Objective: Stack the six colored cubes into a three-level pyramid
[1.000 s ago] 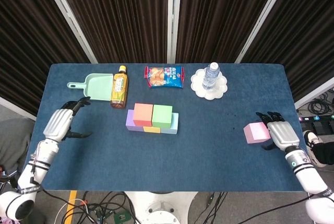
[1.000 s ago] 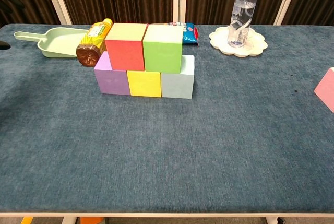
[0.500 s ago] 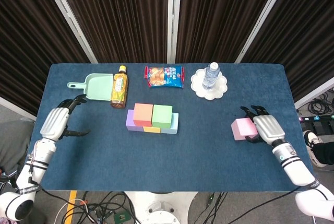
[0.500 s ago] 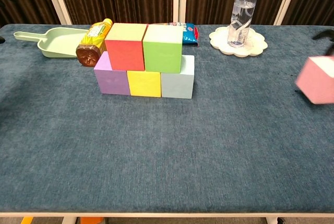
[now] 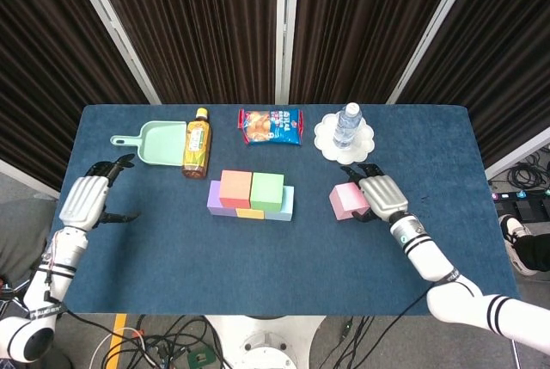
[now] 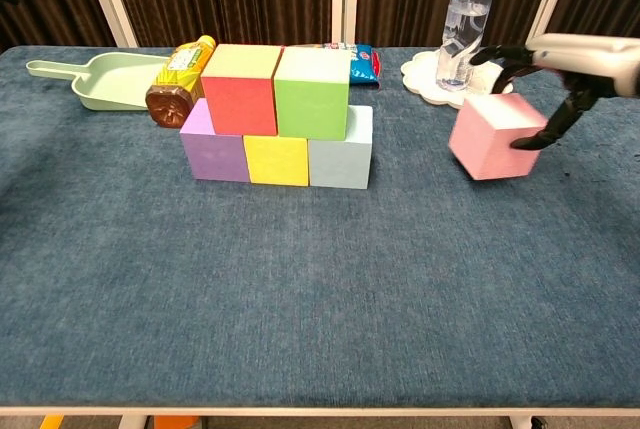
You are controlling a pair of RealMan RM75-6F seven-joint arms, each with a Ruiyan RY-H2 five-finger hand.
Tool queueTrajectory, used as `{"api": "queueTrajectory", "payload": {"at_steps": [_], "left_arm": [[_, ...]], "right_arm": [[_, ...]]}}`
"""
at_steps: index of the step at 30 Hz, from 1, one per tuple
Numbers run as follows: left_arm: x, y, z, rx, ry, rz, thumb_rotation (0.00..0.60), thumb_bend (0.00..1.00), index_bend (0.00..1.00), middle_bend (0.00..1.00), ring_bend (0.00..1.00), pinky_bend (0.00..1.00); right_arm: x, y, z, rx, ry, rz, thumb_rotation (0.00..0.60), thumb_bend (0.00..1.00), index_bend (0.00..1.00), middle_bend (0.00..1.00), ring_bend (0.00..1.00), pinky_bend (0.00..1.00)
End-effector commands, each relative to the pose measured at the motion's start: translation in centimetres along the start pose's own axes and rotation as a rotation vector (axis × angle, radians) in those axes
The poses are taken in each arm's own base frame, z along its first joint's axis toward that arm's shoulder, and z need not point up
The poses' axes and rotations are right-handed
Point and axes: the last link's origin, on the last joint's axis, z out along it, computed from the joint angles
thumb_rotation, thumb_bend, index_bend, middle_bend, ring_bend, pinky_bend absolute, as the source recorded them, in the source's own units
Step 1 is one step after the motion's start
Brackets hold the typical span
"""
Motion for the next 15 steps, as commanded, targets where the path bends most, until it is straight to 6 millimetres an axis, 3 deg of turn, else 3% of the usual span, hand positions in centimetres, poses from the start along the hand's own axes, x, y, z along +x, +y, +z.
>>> {"api": "queueTrajectory", "payload": {"at_steps": [1,5,15], "left_arm": [[0.1,-1.7,-0.5,0.058,0.048,0.173,0.600,0.07,0.11,0.21,0.22,0.12],[0.0,-3.2,-1.5,0.109,0.066,0.258,0.600,0.07,0.11,0.21,0.20,0.11],[-0.1,-5.5,-5.5,0.187,0.082,0.239,0.600,0.07,0.11,0.19,0.17,0.11]], "right_arm": [[-0.1,-0.6,0.1,0.010,-0.018,0.005,0.600,0.16,0.00,0.13,0.00,0.00],[0.1,-0.2,-0.4,0.006,-0.023,-0.010,0.600,0.15,0.00,0.09,0.00,0.00],[0.1,0.3,0.2,0.021,-0.045,-0.039,0.600,0.15,0.00,0.11,0.00,0.00]]}}
